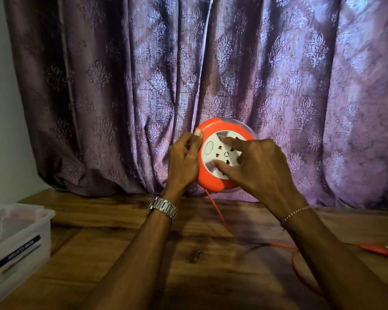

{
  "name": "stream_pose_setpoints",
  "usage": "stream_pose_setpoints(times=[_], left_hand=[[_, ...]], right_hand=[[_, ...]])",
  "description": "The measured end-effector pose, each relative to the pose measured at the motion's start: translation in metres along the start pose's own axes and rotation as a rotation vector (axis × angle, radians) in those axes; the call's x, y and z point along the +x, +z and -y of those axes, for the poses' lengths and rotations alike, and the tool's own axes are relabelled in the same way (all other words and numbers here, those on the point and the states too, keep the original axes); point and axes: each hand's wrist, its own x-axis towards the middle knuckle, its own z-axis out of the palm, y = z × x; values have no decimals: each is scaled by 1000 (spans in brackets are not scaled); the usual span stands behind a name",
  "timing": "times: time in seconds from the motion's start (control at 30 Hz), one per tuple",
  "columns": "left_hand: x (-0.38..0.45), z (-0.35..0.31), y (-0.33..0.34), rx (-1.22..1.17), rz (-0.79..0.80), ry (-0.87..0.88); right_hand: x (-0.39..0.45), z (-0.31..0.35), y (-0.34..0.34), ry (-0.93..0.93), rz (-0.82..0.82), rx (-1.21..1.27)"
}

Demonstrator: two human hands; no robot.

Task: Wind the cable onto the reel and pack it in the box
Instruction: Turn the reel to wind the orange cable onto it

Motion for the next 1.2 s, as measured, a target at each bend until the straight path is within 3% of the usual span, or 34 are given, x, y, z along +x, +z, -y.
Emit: stream_pose_setpoints(times=[0.1,0.2,0.33,0.47,0.63,0.83,1.2], left_hand=[[0,-1,-1,-15,1,4],[-1,-2,-1,-15,3,10],[-1,-3,-2,-1,-10,4],[-2,-3,-2,29,7,3],[-3,-5,-1,89,11,44],[-3,-6,-2,62,3,25],[-4,-7,-3,126,25,72]], right_hand=[[0,-2,-4,-76,1,-78],[3,-3,-9,-184,19,16],[5,-6,-13,-322,178,30],[3,-2,-15,-319,310,-41],[3,-5,-11,-297,207,-118],[-2,-2,-9,-145,88,-129],[-4,7,-2,7,-21,-164]])
